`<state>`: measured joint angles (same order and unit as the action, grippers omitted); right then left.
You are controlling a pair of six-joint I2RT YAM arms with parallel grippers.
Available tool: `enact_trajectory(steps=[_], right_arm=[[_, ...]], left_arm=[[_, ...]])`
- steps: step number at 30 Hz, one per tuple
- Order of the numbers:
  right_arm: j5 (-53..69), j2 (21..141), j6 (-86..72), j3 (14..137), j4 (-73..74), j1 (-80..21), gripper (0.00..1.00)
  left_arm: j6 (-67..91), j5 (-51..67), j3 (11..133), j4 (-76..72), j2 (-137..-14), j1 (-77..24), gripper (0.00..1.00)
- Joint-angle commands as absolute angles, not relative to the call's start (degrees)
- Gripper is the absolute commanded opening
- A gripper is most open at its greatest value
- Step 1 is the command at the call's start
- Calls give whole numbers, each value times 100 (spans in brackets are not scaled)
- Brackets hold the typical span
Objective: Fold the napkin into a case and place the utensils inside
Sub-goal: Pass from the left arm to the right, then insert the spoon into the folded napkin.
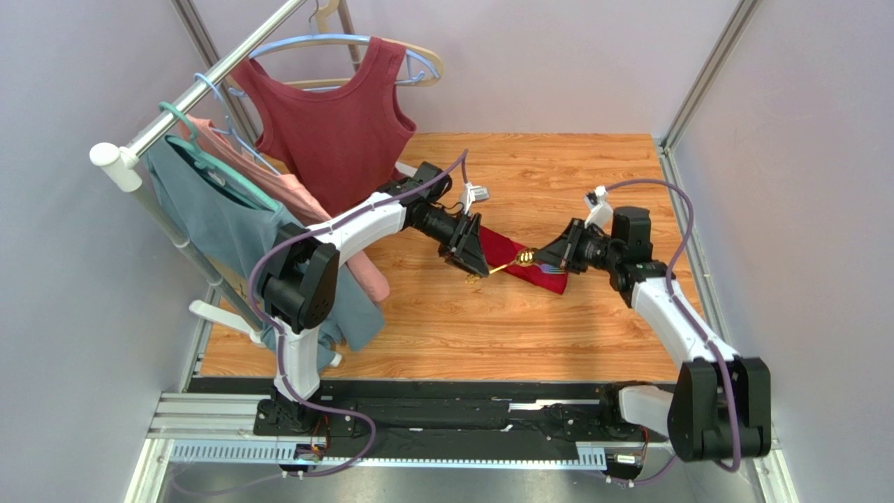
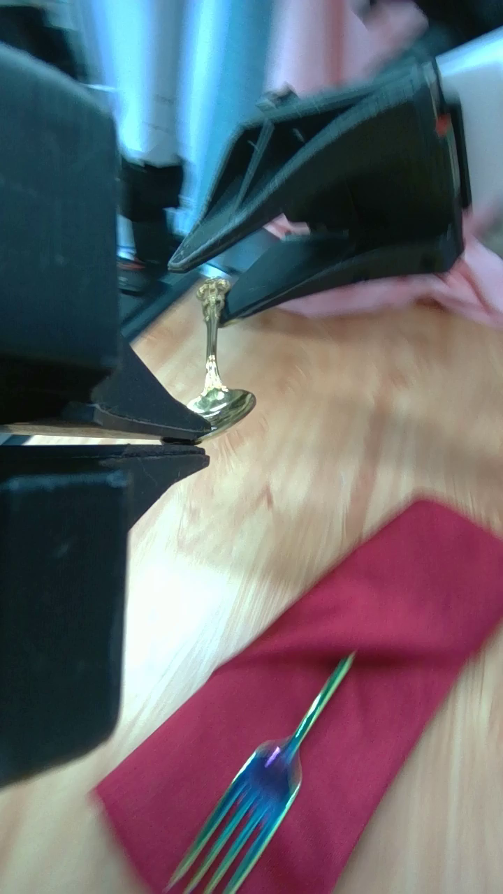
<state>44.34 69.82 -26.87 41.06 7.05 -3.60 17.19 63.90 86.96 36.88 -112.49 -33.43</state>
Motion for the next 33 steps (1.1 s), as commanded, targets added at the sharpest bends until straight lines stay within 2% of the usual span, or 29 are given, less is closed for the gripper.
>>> enact_trajectory(steps=[1, 3, 4, 7, 9, 12, 20, 33], right_arm=[[2305, 6162, -3496, 3597, 1563, -264, 0], [1776, 5890, -3831, 3350, 1652, -141, 0], [1671, 5819, -4067, 3192, 1696, -45, 0], [1135, 5660, -4332, 3138, 1872, 325, 0], [862, 5677, -4377, 3172, 1846, 465, 0], [730, 5853, -4315, 3313, 1722, 545, 0], [554, 6231, -4535, 3366, 1354, 659, 0], [712, 6934, -4816, 3489, 590, 580, 0]], left_arm=[[2468, 4425, 8774, 2964, -10883, -3173, 50], [3029, 3879, 8579, 2054, -10776, -3155, 43], [3215, 3711, 8509, 1848, -10828, -3164, 28], [3612, 3464, 8717, 1406, -11291, -3164, 8], [3761, 3297, 8894, 1354, -11556, -3164, 1], [3849, 2945, 8982, 1038, -11856, -3155, 0], [3551, 2338, 9316, 1309, -12305, -3103, 0], [3647, 2180, 9158, 1309, -12471, -3067, 0]])
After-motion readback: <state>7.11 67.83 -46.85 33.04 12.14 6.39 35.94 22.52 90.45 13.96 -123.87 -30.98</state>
